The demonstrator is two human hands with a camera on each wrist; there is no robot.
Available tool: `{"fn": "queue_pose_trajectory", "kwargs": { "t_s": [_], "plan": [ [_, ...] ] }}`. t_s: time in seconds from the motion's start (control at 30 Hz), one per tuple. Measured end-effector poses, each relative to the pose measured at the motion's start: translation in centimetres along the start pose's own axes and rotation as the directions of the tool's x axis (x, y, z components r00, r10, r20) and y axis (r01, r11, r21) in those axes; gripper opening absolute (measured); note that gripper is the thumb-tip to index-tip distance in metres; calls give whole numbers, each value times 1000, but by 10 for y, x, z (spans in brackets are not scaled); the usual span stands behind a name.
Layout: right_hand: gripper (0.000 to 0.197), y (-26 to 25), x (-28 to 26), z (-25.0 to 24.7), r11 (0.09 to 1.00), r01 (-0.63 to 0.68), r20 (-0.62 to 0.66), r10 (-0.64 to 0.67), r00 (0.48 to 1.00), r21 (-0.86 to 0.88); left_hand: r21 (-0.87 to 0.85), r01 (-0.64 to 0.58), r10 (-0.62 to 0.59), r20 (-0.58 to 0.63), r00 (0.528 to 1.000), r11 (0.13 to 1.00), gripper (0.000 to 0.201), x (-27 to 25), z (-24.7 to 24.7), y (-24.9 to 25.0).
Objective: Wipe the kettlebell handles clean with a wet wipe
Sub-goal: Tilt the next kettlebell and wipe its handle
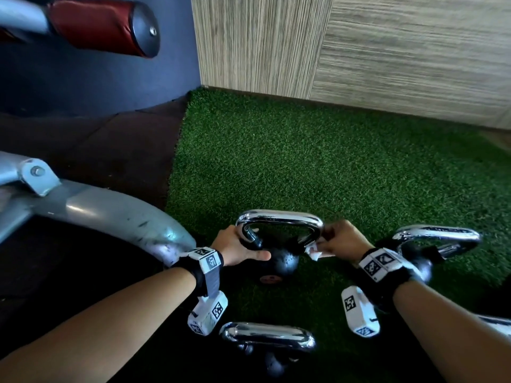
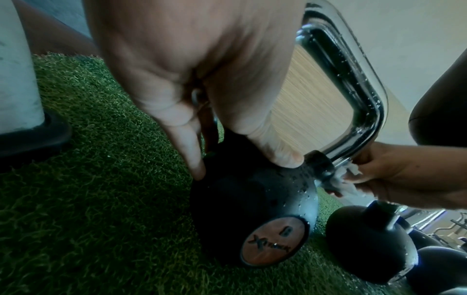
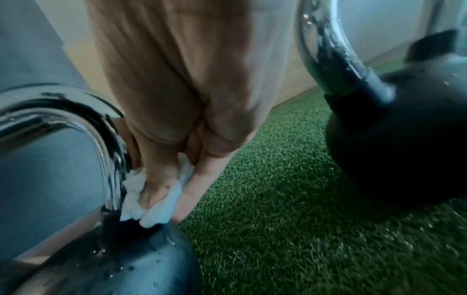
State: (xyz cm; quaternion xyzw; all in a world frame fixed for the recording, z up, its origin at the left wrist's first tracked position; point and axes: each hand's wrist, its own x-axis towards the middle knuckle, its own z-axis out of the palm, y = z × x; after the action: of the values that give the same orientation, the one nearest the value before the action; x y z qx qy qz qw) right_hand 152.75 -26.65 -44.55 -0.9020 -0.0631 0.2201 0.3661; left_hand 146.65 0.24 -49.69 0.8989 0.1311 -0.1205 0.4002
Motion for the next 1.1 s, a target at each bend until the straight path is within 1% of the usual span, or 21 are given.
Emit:
{"fn": "queue_pose_trajectory", "kwargs": {
  "t_s": [0.03,0.1,0.13,0.17,0.2,0.27,0.3,0.33,0.37,0.4,0.43,0.53,0.6,0.63,0.7,0.8,0.87,0.93,1.0,1.03,1.1],
  "plan": [
    [18,3,-2,4,999,-6,-27,7,1000,32,-2,0,0,4,1000,1000,69,-2,-1,2],
    [26,8,-6,9,1000,-14,-88,16,996,27,36,-7,5,55,998,999,65,-3,-5,6],
    [30,7,-9,10,1000,-22,-78,23,997,6,81,5,-16,129,992,997,62,-3,-8,7],
    [30,6,-13,10,999,-33,-25,33,999,-13,129,40,-70,240,968,991,59,-4,-12,6],
    [27,3,-19,9,999,-32,58,33,998,-20,177,89,-150,366,919,980,58,-7,-16,5],
    [21,-6,-32,3,999,6,203,5,979,-54,270,130,-266,564,782,954,52,-14,-25,6],
    [20,-12,-38,-3,996,50,232,-31,972,-77,276,102,-260,631,731,956,46,-20,-31,8],
    [21,-19,-45,-9,991,95,232,-72,970,-89,250,64,-222,682,697,966,42,-25,-36,11],
    [22,-28,-52,-17,985,141,211,-117,970,-101,200,30,-167,716,678,979,38,-30,-43,16],
    [22,-37,-60,-24,977,181,188,-159,969,-108,142,9,-110,726,679,990,35,-36,-50,24],
    [21,-47,-67,-30,972,214,170,-196,966,-95,86,-2,-60,714,698,996,33,-42,-57,33],
    [26,-76,-84,-36,950,313,95,-309,946,-23,-79,-16,59,585,809,997,33,-58,-74,63],
    [41,-88,-87,-31,923,385,0,-385,923,7,-299,10,144,487,862,954,37,-68,-82,80],
    [48,-92,-88,-27,911,412,-42,-411,910,15,-415,30,178,454,873,909,40,-72,-85,86],
    [59,-98,-89,-17,888,459,-121,-456,882,-3,-559,69,224,438,871,826,48,-79,-89,94],
    [69,-108,-93,-5,840,533,-249,-541,804,-104,-623,56,275,422,864,780,53,-84,-85,101],
    [69,-111,-91,1,815,565,-334,-572,749,-128,-666,71,285,410,867,743,51,-83,-83,102],
    [64,-112,-90,6,798,591,-401,-583,707,-116,-718,108,275,395,876,687,47,-80,-82,101],
    [63,-112,-89,9,790,607,-426,-582,692,-94,-742,126,263,384,885,659,37,-76,-82,98],
    [65,-112,-89,8,785,616,-417,-581,699,-63,-741,120,255,372,892,661,33,-74,-81,98],
    [76,-105,-88,1,785,617,-339,-567,751,55,-730,53,257,306,917,681,28,-70,-80,97]
  ]
}}
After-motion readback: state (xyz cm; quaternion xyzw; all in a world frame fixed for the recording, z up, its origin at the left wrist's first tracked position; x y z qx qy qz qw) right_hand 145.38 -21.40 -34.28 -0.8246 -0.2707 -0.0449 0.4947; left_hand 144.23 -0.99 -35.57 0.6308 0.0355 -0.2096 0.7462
